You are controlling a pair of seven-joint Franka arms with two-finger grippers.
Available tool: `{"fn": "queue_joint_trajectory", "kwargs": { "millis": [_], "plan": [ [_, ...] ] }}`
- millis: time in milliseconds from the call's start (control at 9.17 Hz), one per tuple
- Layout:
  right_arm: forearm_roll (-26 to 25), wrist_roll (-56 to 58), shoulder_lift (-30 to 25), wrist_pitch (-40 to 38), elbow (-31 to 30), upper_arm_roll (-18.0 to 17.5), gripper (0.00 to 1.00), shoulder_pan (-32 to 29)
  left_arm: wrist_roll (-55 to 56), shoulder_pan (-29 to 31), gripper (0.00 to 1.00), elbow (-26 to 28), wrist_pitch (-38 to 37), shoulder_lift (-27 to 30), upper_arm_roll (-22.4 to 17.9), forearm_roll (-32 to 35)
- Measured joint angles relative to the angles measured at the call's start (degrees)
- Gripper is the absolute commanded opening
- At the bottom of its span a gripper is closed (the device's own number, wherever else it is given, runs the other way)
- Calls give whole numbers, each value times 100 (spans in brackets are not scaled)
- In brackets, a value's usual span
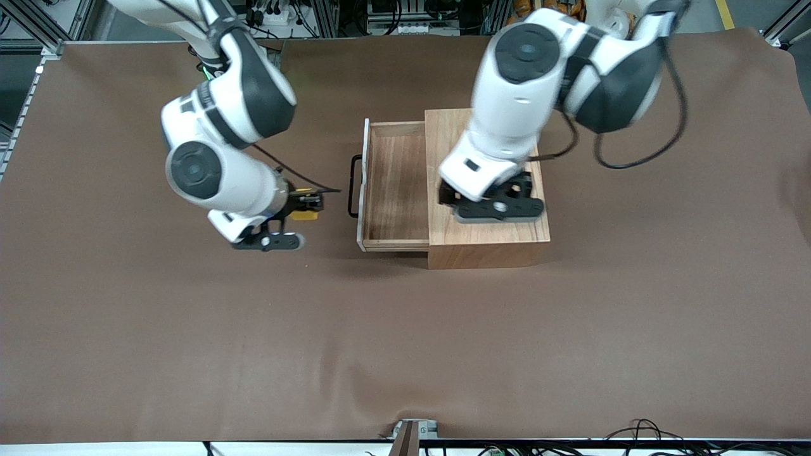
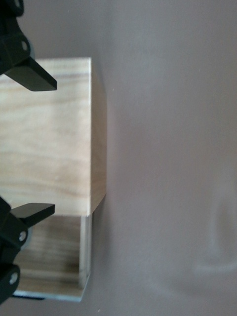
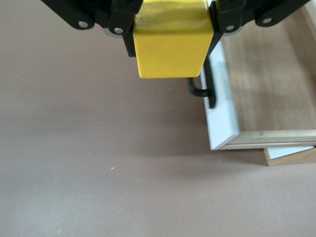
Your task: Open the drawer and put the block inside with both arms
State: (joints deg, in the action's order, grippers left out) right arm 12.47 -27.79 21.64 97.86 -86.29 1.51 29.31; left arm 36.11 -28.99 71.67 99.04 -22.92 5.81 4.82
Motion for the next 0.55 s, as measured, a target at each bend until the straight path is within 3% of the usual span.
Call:
{"fn": "queue_joint_trajectory", "kwargs": {
  "millis": [545],
  "plan": [
    [271, -1036, 65, 571, -45, -3, 1, 838, -1444, 1325, 100, 13, -505, 303, 14, -416]
  ]
}}
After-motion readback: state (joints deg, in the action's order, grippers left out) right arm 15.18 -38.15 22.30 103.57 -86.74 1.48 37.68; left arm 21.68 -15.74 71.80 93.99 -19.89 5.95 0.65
